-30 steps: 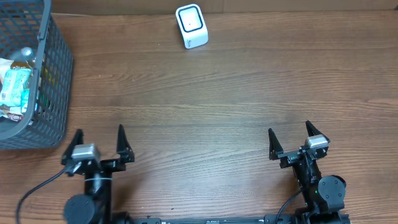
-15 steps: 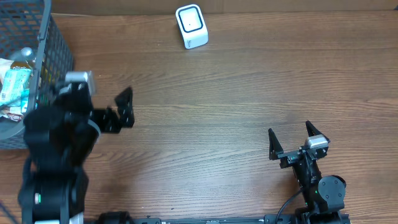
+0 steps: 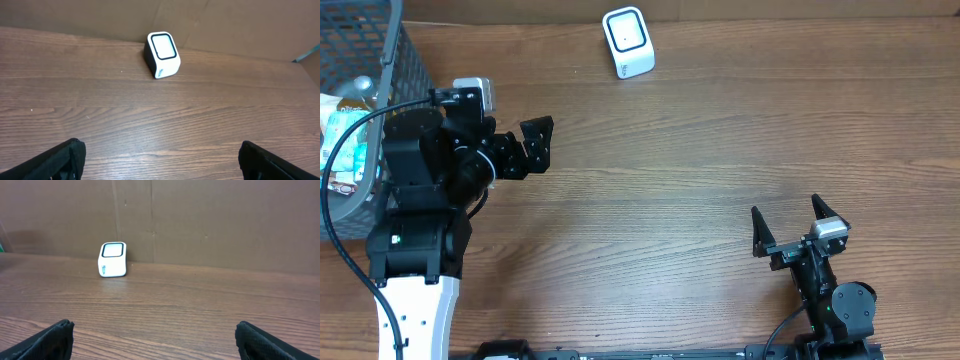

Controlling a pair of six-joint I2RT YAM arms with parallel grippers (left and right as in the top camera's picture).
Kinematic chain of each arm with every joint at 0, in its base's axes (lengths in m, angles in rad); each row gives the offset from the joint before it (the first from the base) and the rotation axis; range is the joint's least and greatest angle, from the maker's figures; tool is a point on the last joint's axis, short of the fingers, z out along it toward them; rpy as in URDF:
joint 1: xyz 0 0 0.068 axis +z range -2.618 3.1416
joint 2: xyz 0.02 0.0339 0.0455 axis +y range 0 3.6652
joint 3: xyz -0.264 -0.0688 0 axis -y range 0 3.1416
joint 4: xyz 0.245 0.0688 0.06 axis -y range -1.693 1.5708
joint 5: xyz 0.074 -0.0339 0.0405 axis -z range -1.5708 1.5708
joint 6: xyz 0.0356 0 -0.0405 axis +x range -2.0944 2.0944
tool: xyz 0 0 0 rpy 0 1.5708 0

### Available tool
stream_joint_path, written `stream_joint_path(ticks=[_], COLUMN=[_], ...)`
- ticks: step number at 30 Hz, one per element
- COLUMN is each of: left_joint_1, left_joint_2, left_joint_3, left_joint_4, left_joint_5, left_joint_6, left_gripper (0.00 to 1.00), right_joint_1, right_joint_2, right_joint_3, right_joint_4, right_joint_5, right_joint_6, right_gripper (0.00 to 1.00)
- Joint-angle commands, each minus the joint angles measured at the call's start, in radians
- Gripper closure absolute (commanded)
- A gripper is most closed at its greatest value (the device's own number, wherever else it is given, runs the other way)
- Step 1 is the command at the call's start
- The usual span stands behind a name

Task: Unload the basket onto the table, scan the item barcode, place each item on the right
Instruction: 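Raise the left gripper and move it toward the grey basket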

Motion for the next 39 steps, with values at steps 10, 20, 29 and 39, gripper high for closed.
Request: stream_joint_path(ticks=[10,20,29,39], left_joint_1=[0.005,0.005,0.005,0.005], left_joint_2=[0.003,0.003,0.003,0.003], left_joint_3=[0.026,0.026,0.026,0.026], left_joint_4=[-0.024,-0.034,-0.052,-0.052], left_joint_5=[-0.058,-0.062,-0.132,-0.139], left_joint_6=[-0.022,-0.021,-0.022,-0.022], left_gripper=[0.0,0.0,0.0,0.0], right_joint_1=[-0.003,-0.003,-0.003,-0.003], right_joint_2=[-0.007,-0.007,-0.007,-0.007], right_joint_3=[-0.011,-0.011,-0.011,-0.011], right_joint_4=[0.004,0.004,0.004,0.004], right_joint_5=[0.008,0.008,0.008,0.008], right_joint_6=[-0.005,-0.005,-0.005,-0.005], right_gripper=[0.0,0.0,0.0,0.0])
